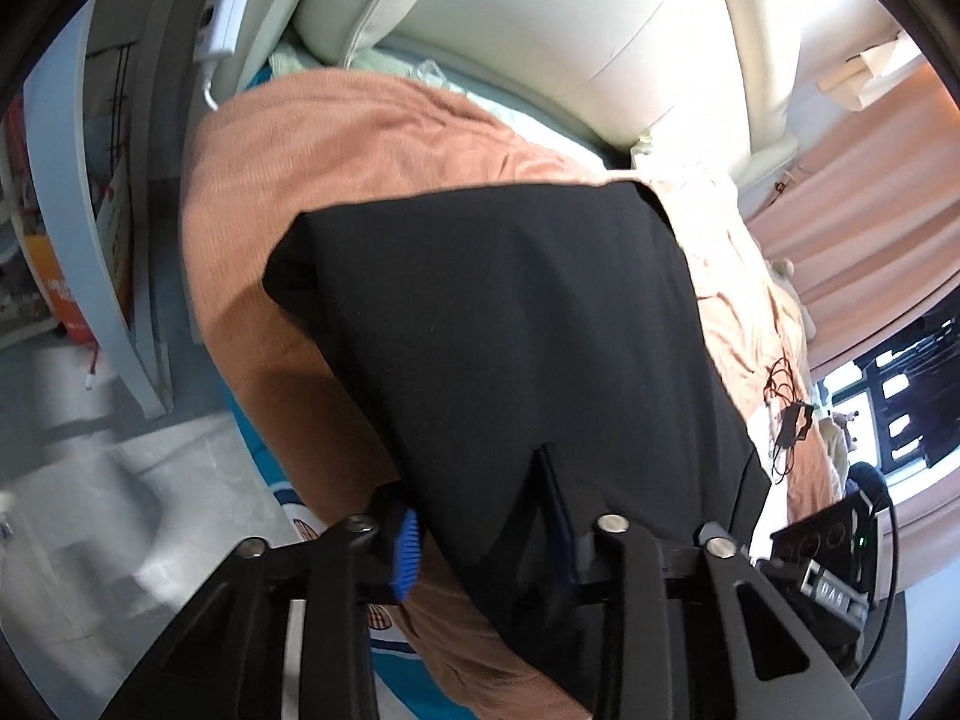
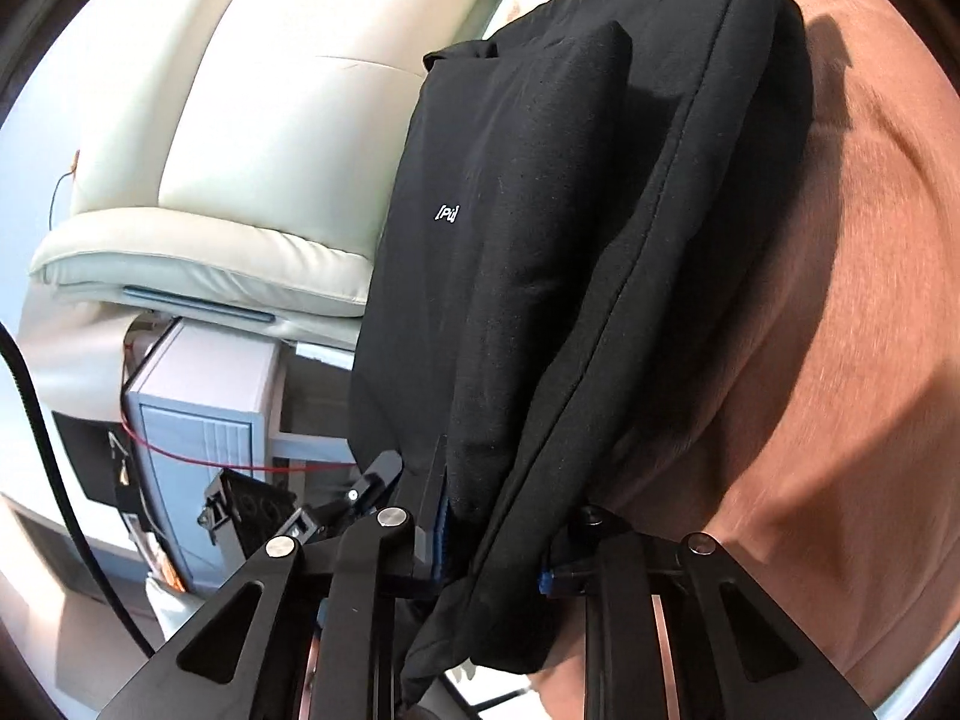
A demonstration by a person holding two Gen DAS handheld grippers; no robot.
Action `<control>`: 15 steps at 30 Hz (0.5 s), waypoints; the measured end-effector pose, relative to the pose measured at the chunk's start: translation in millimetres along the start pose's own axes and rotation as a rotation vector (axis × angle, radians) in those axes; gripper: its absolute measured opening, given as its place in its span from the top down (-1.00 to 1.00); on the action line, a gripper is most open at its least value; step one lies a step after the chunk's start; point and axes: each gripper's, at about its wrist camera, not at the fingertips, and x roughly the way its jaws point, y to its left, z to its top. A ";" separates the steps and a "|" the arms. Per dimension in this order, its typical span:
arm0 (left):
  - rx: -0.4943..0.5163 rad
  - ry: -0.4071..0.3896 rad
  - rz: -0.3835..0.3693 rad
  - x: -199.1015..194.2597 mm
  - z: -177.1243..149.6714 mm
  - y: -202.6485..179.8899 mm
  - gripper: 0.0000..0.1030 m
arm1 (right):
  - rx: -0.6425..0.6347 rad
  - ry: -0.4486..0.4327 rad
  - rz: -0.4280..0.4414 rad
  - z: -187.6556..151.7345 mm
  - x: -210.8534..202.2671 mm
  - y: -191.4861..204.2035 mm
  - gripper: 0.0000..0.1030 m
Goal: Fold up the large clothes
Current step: 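Lower the black garment onto the orange blanket with both tools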
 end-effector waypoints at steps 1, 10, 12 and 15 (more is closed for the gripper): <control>0.002 -0.006 0.007 -3.8 3.2 0.5 0.39 | 0.001 -0.001 0.001 -3.0 -0.3 1.6 0.58; -0.064 -0.032 0.030 -11.8 2.6 20.1 0.30 | -0.013 0.045 -0.017 -30.9 17.5 16.3 0.50; -0.045 -0.031 0.033 -12.9 -4.4 17.6 0.27 | -0.024 0.031 -0.017 -23.5 13.4 10.3 0.34; -0.038 -0.030 0.024 -15.4 -16.0 14.6 0.27 | -0.058 -0.023 -0.067 -12.7 -0.7 1.1 0.29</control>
